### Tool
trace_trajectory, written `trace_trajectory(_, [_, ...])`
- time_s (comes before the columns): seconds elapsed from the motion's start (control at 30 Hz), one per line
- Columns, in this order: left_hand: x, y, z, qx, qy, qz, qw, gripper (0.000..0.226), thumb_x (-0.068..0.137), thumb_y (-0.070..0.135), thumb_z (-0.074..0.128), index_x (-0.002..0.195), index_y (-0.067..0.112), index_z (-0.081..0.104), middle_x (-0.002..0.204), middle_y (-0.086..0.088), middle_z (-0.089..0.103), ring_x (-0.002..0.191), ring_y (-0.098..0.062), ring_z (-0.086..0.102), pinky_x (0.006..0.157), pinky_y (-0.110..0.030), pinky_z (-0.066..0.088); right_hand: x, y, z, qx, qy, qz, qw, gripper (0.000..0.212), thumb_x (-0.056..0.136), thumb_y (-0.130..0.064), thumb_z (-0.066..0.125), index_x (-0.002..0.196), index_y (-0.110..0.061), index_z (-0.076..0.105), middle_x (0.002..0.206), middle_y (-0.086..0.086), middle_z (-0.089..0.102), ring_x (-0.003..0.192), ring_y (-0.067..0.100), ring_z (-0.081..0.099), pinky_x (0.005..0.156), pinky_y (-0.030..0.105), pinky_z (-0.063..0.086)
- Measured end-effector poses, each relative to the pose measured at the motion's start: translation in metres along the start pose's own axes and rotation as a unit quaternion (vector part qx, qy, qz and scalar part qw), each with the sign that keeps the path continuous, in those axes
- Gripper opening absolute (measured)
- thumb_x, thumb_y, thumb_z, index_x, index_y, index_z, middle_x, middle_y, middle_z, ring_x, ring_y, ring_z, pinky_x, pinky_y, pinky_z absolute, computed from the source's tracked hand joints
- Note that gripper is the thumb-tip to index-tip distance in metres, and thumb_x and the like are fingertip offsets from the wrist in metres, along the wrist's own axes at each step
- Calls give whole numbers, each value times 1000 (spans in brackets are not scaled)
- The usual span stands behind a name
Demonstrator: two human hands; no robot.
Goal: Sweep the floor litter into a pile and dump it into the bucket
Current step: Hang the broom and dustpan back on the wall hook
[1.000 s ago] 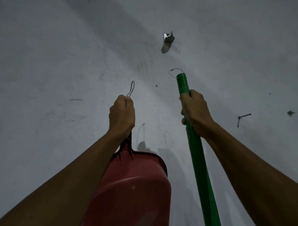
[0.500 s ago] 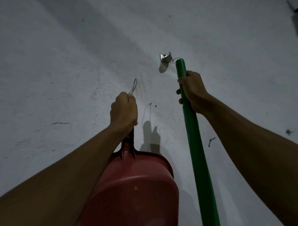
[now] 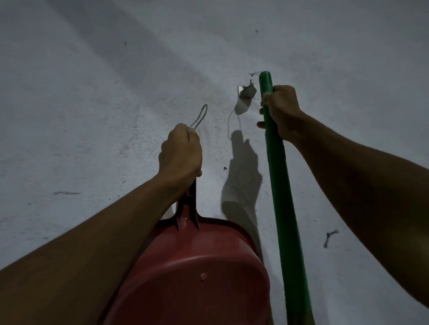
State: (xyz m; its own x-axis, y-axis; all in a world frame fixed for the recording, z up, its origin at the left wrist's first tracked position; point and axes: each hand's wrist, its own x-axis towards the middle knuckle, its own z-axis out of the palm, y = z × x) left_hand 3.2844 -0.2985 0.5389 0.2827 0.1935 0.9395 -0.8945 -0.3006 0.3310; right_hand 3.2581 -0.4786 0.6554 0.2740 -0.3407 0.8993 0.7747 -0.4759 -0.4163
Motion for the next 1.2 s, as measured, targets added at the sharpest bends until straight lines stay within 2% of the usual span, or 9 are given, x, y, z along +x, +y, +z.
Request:
trace_trajectory(0.23, [2, -5, 10, 17, 11, 18, 1000, 29, 105, 23, 30, 103, 5, 52, 89, -15, 63, 54, -24, 57, 67, -45, 56, 11, 24, 9, -12, -10, 17, 1000, 28, 99, -5, 44, 126, -3, 50, 90, 10, 51, 78, 21, 55, 59, 33, 58])
trace_trajectory(0.4, [1, -9, 12, 18, 11, 12, 1000, 28, 105, 23, 31, 103, 5, 52, 89, -15, 63, 55, -24, 58, 65, -43, 55, 2, 41, 9, 1, -15, 6, 1000, 24, 99, -5, 45, 123, -4, 50, 89, 8, 51, 74, 18, 55, 61, 30, 58])
trace_trajectory(0.73, [-10, -11, 11, 18, 4, 3, 1000, 28, 105, 23, 31, 100, 5, 51, 89, -16, 63, 56, -25, 57, 64, -42, 55, -14, 53, 13, -18, -41, 14, 999, 28, 100, -6, 45, 127, -2, 48, 99, 13, 53, 78, 22, 57, 53, 27, 56])
trace_trajectory(0.8, [-10, -9, 8, 14, 3, 3, 1000, 28, 105, 23, 31, 101, 4, 52, 90, -17, 63, 57, -25, 57, 63, -42, 55, -15, 53, 13, -37, -38, 17, 998, 28, 99, -8, 48, 126, -1, 49, 107, 17, 56, 80, 25, 60, 62, 34, 59])
trace_trajectory(0.87, [-11, -7, 4, 15, 3, 4, 1000, 28, 105, 22, 30, 102, 4, 52, 91, -17, 63, 58, -25, 57, 63, -41, 54, -16, 54, 12, -70, -29, 13, 997, 29, 98, -15, 52, 124, -1, 51, 112, 19, 59, 90, 30, 64, 78, 41, 60])
trace_trajectory(0.9, [-11, -6, 2, 14, 2, 5, 1000, 28, 105, 22, 30, 102, 4, 52, 91, -17, 63, 58, -25, 57, 62, -41, 54, -18, 54, 11, -83, -26, 11, 996, 31, 98, -18, 54, 125, -1, 52, 113, 18, 60, 95, 30, 64, 81, 41, 59])
trace_trajectory(1.03, [-16, -1, -6, 10, -4, 7, 1000, 31, 105, 23, 30, 103, 3, 52, 92, -19, 63, 60, -25, 56, 58, -38, 52, -33, 51, 7, -150, -19, -10, 988, 34, 98, -22, 57, 127, -5, 51, 118, 14, 60, 95, 23, 62, 76, 31, 55])
trace_trajectory(1.13, [-26, -1, -12, 10, -14, 8, 1000, 33, 105, 24, 30, 103, 1, 53, 92, -20, 63, 61, -26, 56, 58, -37, 53, -61, 48, 2, -216, -19, -54, 975, 37, 98, -13, 56, 133, -5, 47, 128, 13, 53, 95, 17, 54, 84, 31, 54])
trace_trajectory(1.2, [-36, -1, -16, 13, -27, 5, 1000, 34, 105, 25, 30, 102, 0, 53, 91, -21, 64, 62, -28, 57, 60, -41, 56, -85, 47, 0, -259, 8, -94, 961, 35, 98, -12, 55, 133, -5, 49, 131, 13, 48, 97, 14, 47, 87, 29, 52])
